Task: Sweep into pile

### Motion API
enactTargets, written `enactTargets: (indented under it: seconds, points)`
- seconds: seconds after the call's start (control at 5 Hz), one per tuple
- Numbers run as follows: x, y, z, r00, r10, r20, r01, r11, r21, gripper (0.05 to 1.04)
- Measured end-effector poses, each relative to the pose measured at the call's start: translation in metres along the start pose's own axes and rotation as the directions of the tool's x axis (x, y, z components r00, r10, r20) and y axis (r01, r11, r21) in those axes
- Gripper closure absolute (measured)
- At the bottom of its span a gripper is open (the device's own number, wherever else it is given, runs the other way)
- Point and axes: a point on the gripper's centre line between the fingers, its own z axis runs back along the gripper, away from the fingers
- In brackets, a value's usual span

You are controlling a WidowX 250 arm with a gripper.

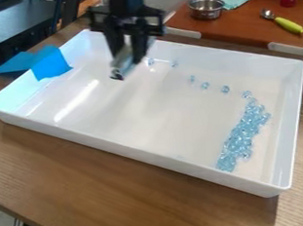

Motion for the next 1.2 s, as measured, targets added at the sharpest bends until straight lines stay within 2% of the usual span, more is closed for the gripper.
enactTargets:
  seconds: [0.4,0.6,0.8,1.0,1.2]
  points:
    - [0.016,0.042,-0.034,0.999,-0.012,-0.044,0.017,0.994,0.106,0.706]
    - [0.027,0.048,-0.044,0.999,-0.02,-0.036,0.025,0.991,0.134,0.705]
    - [0.034,0.05,-0.052,0.999,-0.007,-0.04,0.013,0.989,0.146,0.706]
    - [0.042,0.049,-0.054,0.999,-0.012,-0.047,0.018,0.99,0.137,0.706]
    - [0.038,0.047,-0.055,0.997,-0.023,-0.079,0.033,0.991,0.132,0.706]
